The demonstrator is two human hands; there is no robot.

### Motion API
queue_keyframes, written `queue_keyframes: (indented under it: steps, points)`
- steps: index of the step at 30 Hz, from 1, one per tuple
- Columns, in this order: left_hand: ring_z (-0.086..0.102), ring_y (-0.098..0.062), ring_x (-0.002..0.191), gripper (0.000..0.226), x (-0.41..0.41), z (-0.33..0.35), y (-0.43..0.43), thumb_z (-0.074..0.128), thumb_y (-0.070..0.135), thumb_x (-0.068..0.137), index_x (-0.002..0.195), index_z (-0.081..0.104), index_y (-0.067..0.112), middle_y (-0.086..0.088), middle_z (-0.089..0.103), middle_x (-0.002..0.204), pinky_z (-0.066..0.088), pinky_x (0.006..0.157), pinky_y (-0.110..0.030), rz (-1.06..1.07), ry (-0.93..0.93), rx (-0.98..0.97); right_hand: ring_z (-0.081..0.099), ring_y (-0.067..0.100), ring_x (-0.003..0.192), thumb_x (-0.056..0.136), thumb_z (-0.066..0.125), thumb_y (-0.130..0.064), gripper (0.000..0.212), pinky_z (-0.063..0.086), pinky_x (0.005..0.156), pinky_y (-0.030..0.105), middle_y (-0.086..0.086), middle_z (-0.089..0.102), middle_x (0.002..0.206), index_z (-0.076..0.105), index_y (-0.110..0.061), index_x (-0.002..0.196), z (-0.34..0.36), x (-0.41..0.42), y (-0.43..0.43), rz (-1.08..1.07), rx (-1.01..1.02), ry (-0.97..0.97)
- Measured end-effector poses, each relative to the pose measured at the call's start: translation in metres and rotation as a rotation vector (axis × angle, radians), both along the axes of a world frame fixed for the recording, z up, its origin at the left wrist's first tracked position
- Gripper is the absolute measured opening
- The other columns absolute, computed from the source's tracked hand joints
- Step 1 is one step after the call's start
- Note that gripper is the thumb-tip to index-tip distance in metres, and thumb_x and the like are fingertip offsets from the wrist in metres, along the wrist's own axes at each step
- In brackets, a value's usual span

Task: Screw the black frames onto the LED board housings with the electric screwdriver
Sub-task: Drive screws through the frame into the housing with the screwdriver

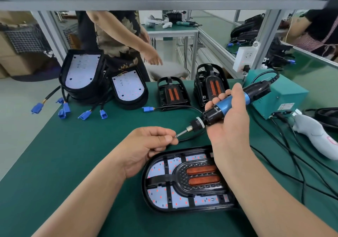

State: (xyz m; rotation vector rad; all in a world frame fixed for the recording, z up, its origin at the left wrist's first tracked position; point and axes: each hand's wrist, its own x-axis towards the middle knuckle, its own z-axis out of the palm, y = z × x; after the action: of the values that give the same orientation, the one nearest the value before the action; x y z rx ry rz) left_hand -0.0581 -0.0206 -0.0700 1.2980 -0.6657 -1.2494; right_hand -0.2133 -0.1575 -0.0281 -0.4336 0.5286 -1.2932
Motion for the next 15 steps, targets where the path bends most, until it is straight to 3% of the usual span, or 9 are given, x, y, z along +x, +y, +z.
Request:
queue_keyframes:
  steps: [4,8,10,13,15]
  points:
    - [0.04,-0.005,0.052,0.014,-0.0019,0.0025,0.0016,0.065,-0.003,0.097,0.11,0.067,-0.003,-0.015,0.077,0.098,0.03,0.045,-0.012,-0.004,0.014,0.002,0.061,0.014,0.069,0.1,0.074,-0.033,0.025,0.056,0.079,0.032,-0.001,0.061,0.081,0.059,-0.014,0.108,0.0002,0.0007,0.0005,-0.005,-0.013,0.013]
    - [0.036,-0.002,0.047,0.008,-0.0024,0.002,0.0027,0.064,0.008,0.101,0.103,0.067,0.001,0.006,0.066,0.066,0.029,0.044,-0.011,-0.075,-0.048,-0.005,0.06,0.014,0.068,0.099,0.073,-0.031,0.024,0.056,0.078,0.032,-0.002,0.061,0.081,0.059,-0.014,0.109,0.0009,0.0008,0.0001,-0.003,-0.024,0.007]
    - [0.035,-0.002,0.047,0.008,-0.0021,0.0015,0.0022,0.066,0.011,0.101,0.097,0.07,0.005,0.009,0.062,0.062,0.029,0.044,-0.011,-0.078,-0.058,-0.002,0.059,0.014,0.068,0.099,0.073,-0.03,0.023,0.056,0.077,0.032,-0.002,0.06,0.08,0.059,-0.014,0.109,0.0006,0.0003,0.0001,-0.005,-0.026,0.0]
    - [0.038,-0.003,0.05,0.007,-0.003,0.003,0.0016,0.071,0.007,0.094,0.099,0.072,0.003,0.002,0.069,0.072,0.029,0.044,-0.011,-0.057,-0.022,0.0,0.059,0.013,0.068,0.099,0.073,-0.03,0.023,0.056,0.076,0.031,-0.003,0.06,0.079,0.06,-0.015,0.109,0.0007,0.0002,0.0008,-0.001,-0.051,-0.009]
    - [0.041,-0.004,0.053,0.018,-0.0031,0.003,0.0011,0.074,0.005,0.086,0.104,0.073,0.0,-0.008,0.074,0.088,0.029,0.043,-0.011,-0.026,0.013,0.002,0.059,0.013,0.069,0.099,0.072,-0.03,0.022,0.056,0.075,0.031,-0.003,0.06,0.079,0.06,-0.015,0.109,0.0011,0.0008,0.0013,-0.002,-0.065,-0.014]
